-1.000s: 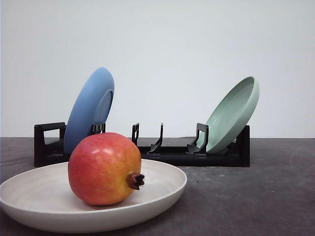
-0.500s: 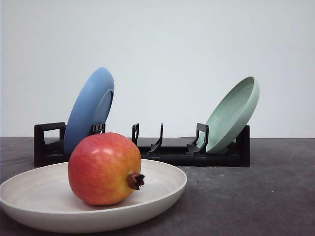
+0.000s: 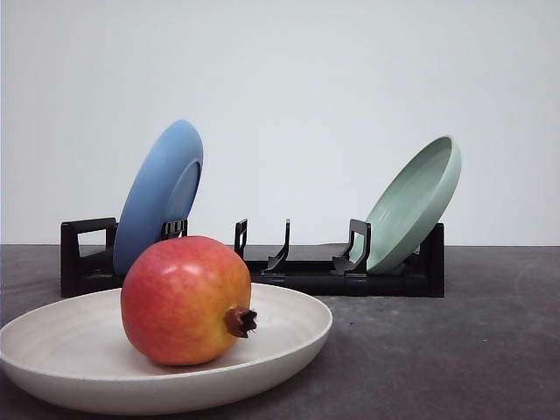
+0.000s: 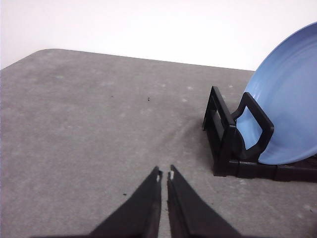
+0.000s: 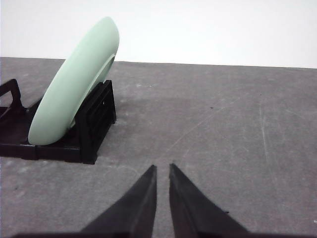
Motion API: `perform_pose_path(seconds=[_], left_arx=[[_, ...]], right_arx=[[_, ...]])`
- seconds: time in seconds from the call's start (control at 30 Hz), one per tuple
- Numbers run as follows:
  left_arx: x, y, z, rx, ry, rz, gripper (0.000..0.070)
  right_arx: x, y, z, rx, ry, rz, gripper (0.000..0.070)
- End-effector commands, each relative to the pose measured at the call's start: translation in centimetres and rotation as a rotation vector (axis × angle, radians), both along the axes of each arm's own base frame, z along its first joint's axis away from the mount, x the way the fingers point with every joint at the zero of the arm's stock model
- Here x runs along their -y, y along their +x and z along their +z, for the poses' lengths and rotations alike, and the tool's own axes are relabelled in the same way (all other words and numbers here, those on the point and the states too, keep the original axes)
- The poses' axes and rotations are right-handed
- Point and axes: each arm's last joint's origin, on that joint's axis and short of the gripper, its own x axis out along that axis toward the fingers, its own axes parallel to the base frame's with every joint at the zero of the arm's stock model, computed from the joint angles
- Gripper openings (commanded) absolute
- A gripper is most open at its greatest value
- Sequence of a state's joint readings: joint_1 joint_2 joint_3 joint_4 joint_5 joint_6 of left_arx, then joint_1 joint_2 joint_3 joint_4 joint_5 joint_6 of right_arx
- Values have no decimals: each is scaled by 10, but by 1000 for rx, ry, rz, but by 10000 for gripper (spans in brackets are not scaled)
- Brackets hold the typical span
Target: Place pomegranate in white plate
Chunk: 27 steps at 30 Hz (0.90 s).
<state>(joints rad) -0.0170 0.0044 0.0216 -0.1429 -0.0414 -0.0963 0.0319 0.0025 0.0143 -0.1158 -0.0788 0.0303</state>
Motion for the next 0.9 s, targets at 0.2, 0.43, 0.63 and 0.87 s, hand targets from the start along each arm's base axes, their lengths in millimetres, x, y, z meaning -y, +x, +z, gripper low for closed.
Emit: perform_pose_path(seconds=[0.2,0.43,0.63,0.87], left_arx=[[0,1,-2,0,0,-4,0],[0,1,-2,0,0,-4,0],[0,1,-2,0,0,-4,0],[0,1,-2,0,1,-4,0]], right_arx=[[0,0,0,6,3,-1,45],[0,0,0,6,3,-1,45],[0,0,0,6,3,-1,45],[0,0,0,6,3,-1,45]])
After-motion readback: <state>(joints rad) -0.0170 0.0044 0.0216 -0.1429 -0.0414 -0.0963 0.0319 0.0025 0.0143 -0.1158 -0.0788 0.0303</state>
